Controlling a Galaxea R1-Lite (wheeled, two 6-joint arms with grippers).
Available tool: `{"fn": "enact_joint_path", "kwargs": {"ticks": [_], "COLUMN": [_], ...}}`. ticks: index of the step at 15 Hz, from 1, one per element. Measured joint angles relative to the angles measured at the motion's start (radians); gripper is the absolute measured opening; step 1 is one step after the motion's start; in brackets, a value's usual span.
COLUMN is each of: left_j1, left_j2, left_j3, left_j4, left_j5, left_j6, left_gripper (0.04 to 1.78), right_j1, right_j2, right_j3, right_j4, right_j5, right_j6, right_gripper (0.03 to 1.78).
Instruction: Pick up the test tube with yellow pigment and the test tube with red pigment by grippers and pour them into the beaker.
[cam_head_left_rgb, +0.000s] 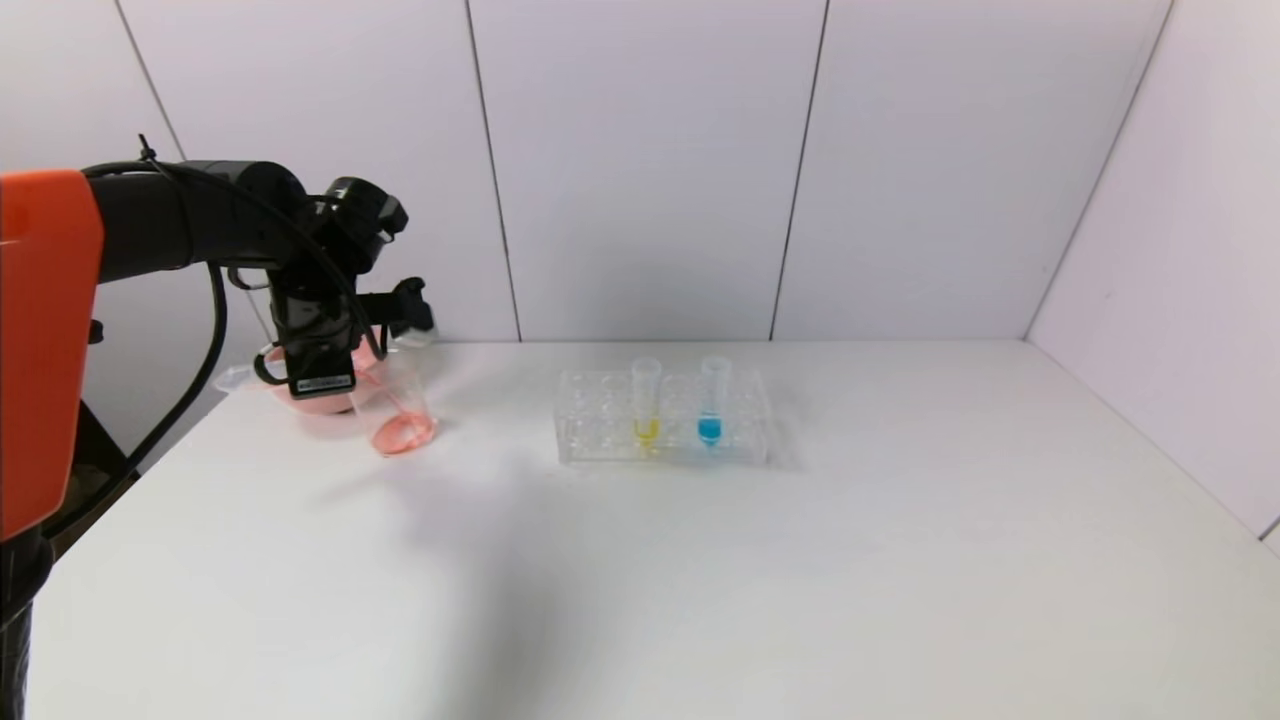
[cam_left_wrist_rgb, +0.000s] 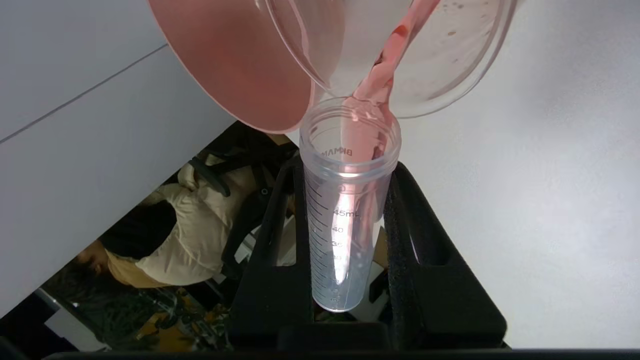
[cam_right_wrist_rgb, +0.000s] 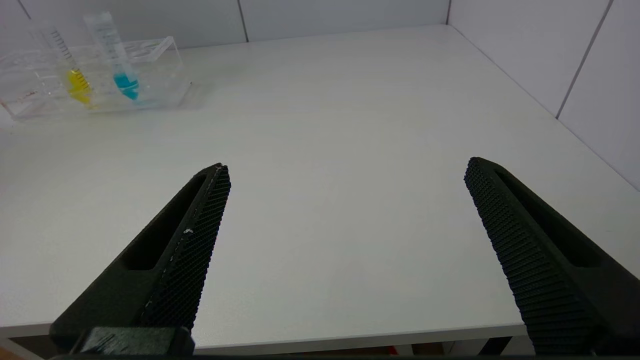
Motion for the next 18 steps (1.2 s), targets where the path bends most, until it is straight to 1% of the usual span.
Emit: {"fn": "enact_joint_path", "kwargs": {"ticks": [1,3,9,12,13,15,17,18], "left_j1": [-0.005,-0.011,-0.014,-0.006,0.0,0.022,0.043,0.053], "left_j2": [-0.001,-0.003,-0.011,-0.037,-0.051,-0.08,-0.108,-0.12], "left_j3": [0.0,0.0,-0.001,0.003,0.01,0.018,0.023,0.024], "left_j4": [0.007,0.008,0.002,0.004,0.002,-0.006,-0.048,-0.084], "left_j5": [0.021,0.035,0.039,0.018,-0.014,-0.123,-0.25,-0.293], "left_j6": [0.0,0.0,0.001,-0.004,-0.011,-0.052,-0.194,-0.283], "left_gripper": [0.44,0.44,0.44,0.44,0.44,0.44,0.44,0.44], "right_j1": [0.0,0.0,0.0,0.0,0.0,0.0,0.0,0.0], "right_j2": [0.0,0.0,0.0,0.0,0.0,0.0,0.0,0.0], "right_j3": [0.0,0.0,0.0,0.0,0.0,0.0,0.0,0.0], "right_j4": [0.0,0.0,0.0,0.0,0.0,0.0,0.0,0.0], "right_j5": [0.0,0.0,0.0,0.0,0.0,0.0,0.0,0.0], "right_j6": [0.0,0.0,0.0,0.0,0.0,0.0,0.0,0.0], "right_gripper": [1.71,1.71,1.71,1.71,1.71,1.71,1.71,1.71]}}
